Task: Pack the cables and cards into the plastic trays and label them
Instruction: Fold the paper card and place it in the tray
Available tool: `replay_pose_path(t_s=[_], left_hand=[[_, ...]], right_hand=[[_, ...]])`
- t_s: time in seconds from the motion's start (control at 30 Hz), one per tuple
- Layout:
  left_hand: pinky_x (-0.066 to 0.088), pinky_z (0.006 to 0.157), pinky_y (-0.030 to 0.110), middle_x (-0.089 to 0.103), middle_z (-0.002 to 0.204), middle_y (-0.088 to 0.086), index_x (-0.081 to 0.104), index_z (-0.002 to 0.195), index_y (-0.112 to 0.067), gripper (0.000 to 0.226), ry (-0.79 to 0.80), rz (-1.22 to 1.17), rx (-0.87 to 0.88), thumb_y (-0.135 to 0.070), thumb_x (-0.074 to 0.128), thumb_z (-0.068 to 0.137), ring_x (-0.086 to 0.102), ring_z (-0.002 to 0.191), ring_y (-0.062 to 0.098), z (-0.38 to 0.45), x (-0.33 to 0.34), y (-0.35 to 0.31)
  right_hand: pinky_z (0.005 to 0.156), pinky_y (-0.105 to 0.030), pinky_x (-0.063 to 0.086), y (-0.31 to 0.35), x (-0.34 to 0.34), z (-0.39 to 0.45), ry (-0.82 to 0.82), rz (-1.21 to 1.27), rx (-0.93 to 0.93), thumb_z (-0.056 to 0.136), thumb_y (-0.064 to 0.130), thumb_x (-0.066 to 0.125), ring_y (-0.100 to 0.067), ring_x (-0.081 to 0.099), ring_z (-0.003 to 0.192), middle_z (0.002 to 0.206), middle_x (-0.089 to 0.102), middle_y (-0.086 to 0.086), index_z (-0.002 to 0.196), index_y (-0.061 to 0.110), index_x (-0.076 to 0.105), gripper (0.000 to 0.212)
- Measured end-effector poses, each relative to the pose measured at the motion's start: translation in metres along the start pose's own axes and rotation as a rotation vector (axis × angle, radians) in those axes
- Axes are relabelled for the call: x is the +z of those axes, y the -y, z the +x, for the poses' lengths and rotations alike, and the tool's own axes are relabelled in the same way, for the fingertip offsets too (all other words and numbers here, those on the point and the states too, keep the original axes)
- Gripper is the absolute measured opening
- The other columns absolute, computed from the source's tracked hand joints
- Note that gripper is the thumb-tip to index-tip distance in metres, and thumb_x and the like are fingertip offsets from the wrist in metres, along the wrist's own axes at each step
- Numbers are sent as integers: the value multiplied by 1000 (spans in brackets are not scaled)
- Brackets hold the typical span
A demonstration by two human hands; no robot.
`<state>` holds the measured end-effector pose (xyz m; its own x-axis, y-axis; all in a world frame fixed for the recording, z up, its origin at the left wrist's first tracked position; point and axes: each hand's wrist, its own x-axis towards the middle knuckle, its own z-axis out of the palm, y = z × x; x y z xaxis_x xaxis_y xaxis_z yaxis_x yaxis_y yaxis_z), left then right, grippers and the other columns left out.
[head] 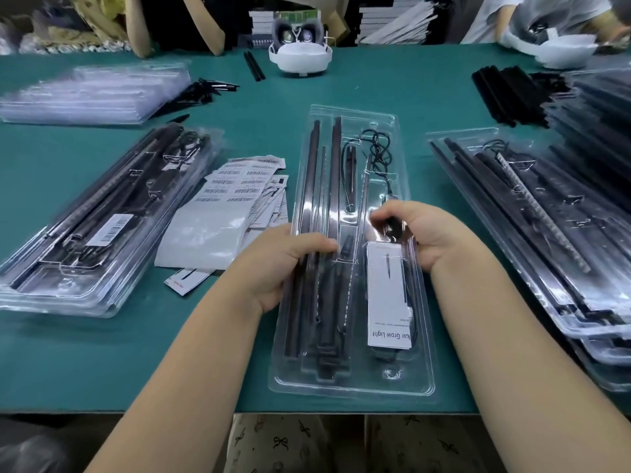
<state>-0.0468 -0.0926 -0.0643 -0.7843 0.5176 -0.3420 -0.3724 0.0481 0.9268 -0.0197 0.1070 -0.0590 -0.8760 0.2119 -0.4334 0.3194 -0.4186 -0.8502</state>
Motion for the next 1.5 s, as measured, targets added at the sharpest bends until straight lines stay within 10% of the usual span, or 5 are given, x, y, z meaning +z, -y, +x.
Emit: replay_pose_path(t_s=[0.37, 1.0, 1.13, 1.27, 1.5], left_hand=[[50, 42, 19, 69, 59, -6, 63, 94, -11, 17, -100, -28, 13, -22, 68, 83, 64, 49, 5, -2, 4, -5], [55, 78, 42, 68, 111, 14, 52, 127, -3, 83, -183, 167, 32, -38, 80, 57, 67, 94, 28, 2, 3, -3], [51, 86, 43, 72, 93, 10, 61, 114, -3, 54, -156, 223, 52, -28, 79, 70, 66, 83, 25, -2, -1, -4], [57, 56, 30, 69, 70, 12, 66, 81, -3, 15, 105, 74, -8, -13, 68, 70, 66, 57, 21, -15, -1, -9], [56, 59, 28, 70, 81, 12, 61, 97, -1, 20, 310, 192, 11, -7, 67, 79, 67, 64, 19, -33, -16, -12]], right_hand=[[44, -22, 50, -3, -5, -7, 109, -54, -32, 89, 14, 62, -15, 62, 46, 56, 63, -2, 77, 7, 61, 14], [60, -29, 53, -13, -1, 6, 42, -133, -113, 81, 13, 67, -23, 64, 62, 69, 65, -9, 62, 9, 71, 20], [51, -31, 55, -9, 1, 4, 62, -64, -53, 94, 33, 54, -27, 71, 66, 75, 72, -13, 106, 4, 58, 31], [52, -27, 54, 0, -3, 2, -33, 89, -207, 96, 28, 50, -21, 70, 66, 71, 71, -3, 95, 11, 59, 20], [84, -38, 54, 15, -33, 14, -208, 265, -131, 95, 30, 52, -23, 63, 76, 81, 62, -9, 102, 1, 56, 30]])
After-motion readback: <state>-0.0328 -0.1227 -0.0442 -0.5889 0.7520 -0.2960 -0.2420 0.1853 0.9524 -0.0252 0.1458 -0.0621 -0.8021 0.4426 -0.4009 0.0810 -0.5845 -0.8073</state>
